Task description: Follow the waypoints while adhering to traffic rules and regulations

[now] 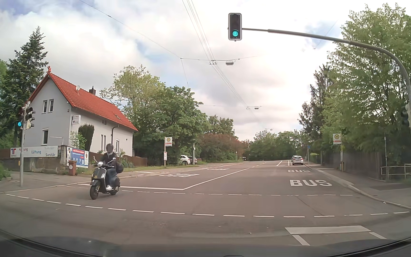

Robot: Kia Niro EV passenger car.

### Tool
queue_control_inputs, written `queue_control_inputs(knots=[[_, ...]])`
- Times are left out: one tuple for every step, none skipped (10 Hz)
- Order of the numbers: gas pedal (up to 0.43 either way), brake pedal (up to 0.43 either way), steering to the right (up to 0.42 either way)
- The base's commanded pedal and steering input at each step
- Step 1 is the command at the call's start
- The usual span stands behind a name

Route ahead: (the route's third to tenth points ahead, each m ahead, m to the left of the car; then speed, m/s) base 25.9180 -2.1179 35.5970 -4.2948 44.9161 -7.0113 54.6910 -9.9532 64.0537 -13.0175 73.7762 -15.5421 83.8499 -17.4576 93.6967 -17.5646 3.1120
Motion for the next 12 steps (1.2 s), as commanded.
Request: queue_control_inputs(knots=[[0.429,0.000,0.049],[0.429,0.000,0.053],[0.429,0.000,0.056],[0.429,0.000,0.059],[0.421,0.000,0.059],[0.421,0.000,0.058],[0.421,0.000,0.058],[0.421,0.000,0.058],[0.421,0.000,0.058],[0.421,0.000,0.058],[0.421,0.000,0.058],[0.421,0.000,0.058]])
